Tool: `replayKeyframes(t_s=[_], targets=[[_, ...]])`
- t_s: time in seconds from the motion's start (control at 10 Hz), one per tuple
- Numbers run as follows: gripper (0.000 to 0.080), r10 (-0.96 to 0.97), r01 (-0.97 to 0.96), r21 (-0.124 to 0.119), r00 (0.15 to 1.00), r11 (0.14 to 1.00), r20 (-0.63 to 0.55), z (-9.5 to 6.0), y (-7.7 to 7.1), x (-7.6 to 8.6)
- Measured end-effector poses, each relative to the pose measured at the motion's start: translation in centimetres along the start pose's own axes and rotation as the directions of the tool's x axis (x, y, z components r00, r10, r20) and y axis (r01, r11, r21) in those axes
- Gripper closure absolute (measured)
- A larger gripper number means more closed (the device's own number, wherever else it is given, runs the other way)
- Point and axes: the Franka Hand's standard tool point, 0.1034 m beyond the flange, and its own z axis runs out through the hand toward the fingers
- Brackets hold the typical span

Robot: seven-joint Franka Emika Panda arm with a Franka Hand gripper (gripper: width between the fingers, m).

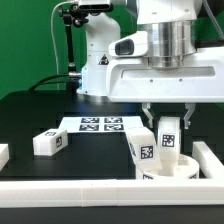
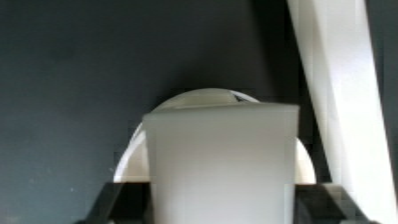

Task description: Assemble stool

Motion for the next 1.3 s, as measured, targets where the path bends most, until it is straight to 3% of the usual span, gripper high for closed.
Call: replayKeyframes(t_s=[0.2,0.3,0.4,0.5,0.6,0.8,1.0,1.3], targets=[[0.045,0.009,-0.009,0.0,1.0,1.0,0.0,0.0,0.0,0.0],[0.0271,0.009,-0.009,0.0,1.0,1.0,0.0,0.0,0.0,0.0],[0.0271,0.009,-0.009,0.0,1.0,1.0,0.0,0.0,0.0,0.0],[0.0172,0.011,-0.011,-0.004,1.0,1.0,0.007,0.0,0.0,-0.2],[0.0156,0.004,-0.004,-0.01,1.0,1.0,0.024,-0.1,0.1,-0.6],[0.0151,-0.018,0.019,-0.015,0.998,1.0,0.062,-2.4,2.3,-1.2],[0.015,-0.047,0.048,-0.015,0.997,0.999,0.069,-3.8,4.6,-0.5],[0.015,-0.046,0.047,-0.018,0.997,0.999,0.067,-3.8,4.8,-0.5]])
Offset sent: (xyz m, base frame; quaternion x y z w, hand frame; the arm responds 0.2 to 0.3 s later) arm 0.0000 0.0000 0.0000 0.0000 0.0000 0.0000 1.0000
